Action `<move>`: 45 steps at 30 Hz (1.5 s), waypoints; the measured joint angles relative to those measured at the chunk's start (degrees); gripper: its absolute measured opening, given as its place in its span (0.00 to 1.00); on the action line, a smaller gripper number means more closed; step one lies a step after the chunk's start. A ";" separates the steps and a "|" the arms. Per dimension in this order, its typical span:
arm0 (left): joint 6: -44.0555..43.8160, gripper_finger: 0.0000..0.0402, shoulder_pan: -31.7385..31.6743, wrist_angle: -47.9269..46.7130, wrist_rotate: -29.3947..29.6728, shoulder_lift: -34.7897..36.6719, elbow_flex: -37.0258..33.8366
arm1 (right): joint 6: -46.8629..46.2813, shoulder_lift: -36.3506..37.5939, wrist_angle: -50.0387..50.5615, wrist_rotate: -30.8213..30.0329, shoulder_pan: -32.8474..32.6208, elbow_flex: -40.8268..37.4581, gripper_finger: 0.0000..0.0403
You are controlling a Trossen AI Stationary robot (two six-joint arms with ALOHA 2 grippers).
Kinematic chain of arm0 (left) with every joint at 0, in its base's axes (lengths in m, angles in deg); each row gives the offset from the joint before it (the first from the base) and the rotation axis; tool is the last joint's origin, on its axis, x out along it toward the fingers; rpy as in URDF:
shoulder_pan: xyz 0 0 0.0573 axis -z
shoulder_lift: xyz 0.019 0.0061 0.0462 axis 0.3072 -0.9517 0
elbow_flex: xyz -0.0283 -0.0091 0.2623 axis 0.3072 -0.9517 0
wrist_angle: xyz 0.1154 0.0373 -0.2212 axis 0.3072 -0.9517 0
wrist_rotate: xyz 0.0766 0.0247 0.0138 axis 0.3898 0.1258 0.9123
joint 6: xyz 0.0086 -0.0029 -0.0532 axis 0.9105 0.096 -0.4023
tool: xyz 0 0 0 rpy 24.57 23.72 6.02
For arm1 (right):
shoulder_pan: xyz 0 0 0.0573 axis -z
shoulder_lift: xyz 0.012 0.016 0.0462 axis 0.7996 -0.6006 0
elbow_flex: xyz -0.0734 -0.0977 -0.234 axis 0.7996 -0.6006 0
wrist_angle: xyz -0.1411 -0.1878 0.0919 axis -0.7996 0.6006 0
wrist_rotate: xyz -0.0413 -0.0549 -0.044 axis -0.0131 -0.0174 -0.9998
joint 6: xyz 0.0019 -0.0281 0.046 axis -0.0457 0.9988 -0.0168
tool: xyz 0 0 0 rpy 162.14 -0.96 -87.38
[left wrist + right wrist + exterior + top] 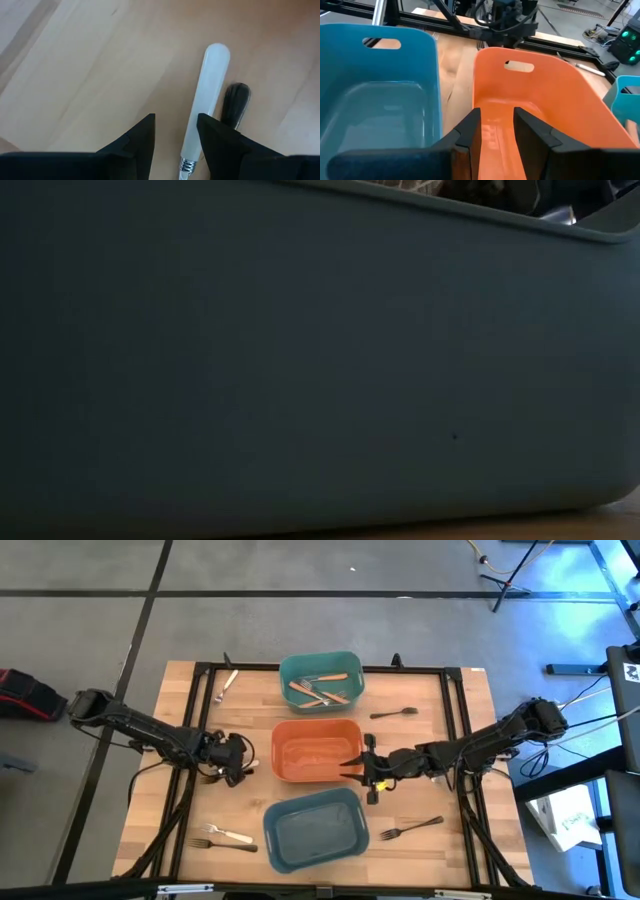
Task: Sort silverware by color (type)
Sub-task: Put the white fork into the orange bin
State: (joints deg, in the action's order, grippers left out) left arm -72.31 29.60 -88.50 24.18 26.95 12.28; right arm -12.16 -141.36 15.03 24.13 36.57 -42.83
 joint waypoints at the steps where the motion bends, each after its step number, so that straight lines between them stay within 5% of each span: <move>1: 1.00 0.36 0.00 -0.01 0.00 -0.06 0.45 | 0.00 0.00 0.00 -0.06 0.01 0.00 0.25; 9: 5.74 0.36 0.04 -0.11 -0.42 -0.06 3.50 | -0.10 0.00 0.48 -0.47 0.02 0.00 0.25; 25: 3.01 0.35 0.06 2.61 -2.27 0.11 -2.58 | -0.15 -0.03 0.13 -0.44 0.02 0.00 0.25; 38: 4.52 0.11 0.06 2.55 -0.15 0.00 -2.73 | -0.15 -0.04 0.02 -0.44 0.02 0.00 0.25; 45: 6.26 0.12 0.06 3.24 1.77 -0.06 -2.84 | -0.15 -0.04 -0.47 -0.44 0.02 0.00 0.25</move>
State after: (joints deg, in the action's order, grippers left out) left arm -66.05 29.66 -85.26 25.95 26.89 9.44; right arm -12.31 -141.40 14.57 23.69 36.60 -42.83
